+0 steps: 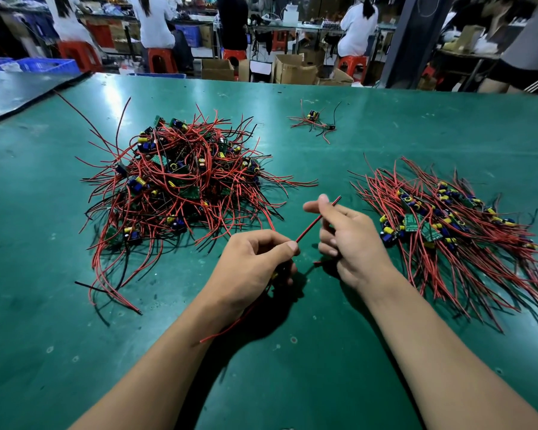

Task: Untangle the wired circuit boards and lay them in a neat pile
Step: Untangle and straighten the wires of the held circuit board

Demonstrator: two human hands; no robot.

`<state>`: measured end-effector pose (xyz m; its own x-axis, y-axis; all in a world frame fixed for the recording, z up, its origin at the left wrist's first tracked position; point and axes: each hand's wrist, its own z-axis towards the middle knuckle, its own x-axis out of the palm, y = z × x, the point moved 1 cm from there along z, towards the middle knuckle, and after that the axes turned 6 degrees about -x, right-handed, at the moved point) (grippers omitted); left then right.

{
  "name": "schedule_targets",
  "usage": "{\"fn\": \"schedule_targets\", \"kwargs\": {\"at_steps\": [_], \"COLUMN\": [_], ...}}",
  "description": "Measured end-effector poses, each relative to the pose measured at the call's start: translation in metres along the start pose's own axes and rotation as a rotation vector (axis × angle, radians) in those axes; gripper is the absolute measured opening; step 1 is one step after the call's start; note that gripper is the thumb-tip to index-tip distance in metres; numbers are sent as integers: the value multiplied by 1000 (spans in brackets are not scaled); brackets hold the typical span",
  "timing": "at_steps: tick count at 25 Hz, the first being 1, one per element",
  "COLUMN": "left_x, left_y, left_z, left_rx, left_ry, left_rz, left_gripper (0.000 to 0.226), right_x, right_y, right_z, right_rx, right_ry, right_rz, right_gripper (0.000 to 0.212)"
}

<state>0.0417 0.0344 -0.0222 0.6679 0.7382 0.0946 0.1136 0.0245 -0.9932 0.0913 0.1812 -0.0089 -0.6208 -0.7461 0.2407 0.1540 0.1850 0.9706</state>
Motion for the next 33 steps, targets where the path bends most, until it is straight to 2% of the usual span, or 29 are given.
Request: {"fn": "schedule_targets", "kwargs": {"at_steps": [2,4,6,8,10,14,16,18,19,21,24,28,30,33], "left_x": [0,0,-1,-1,-1,-1,-3,-7,-9,-13,-18,-18,-20,-19], "left_y": [1,1,1,1,0,-3,-7,-13,-16,-22,-26,-25,-24,-23], "left_z": [0,0,0,-1,-1,0,1,1,2,3,4,5,3,2], "left_rx": [5,7,1,-3,-7,-32,-37,-15,11,57,36,-16,-20,-68], "left_ry": [14,29,40,34,25,-70,-105,-131,-148,-178,-206,-264,-271,-140], "left_rz": [19,33,33,30,13,-69,-173,-257,-273,-291,-354,-409,-386,-364], "left_gripper": [14,14,13,16,15,8,6,7,9,10,8,11,13,9], "right_x": [-1,-1,-4,-7,-6,0,0,-1,-1,4,13,20,24,22], "right_y": [3,5,9,10,9,-3,-7,-7,-8,-9,-9,-9,-7,1], "right_z": [2,3,3,3,2,-1,-4,-9,-11,-18,-25,-31,-32,-27], "right_rx": [33,179,308,366,350,216,47,-234,-353,-447,-486,-547,-431,-71], "right_ry": [-51,-35,18,50,70,101,126,207,258,330,350,244,237,281], "right_rz": [132,337,513,586,563,206,-84,-557,-715,-790,-688,-549,-408,79], "right_gripper": [40,49,45,37,38,56,40,19,13,14,20,20,23,25]}}
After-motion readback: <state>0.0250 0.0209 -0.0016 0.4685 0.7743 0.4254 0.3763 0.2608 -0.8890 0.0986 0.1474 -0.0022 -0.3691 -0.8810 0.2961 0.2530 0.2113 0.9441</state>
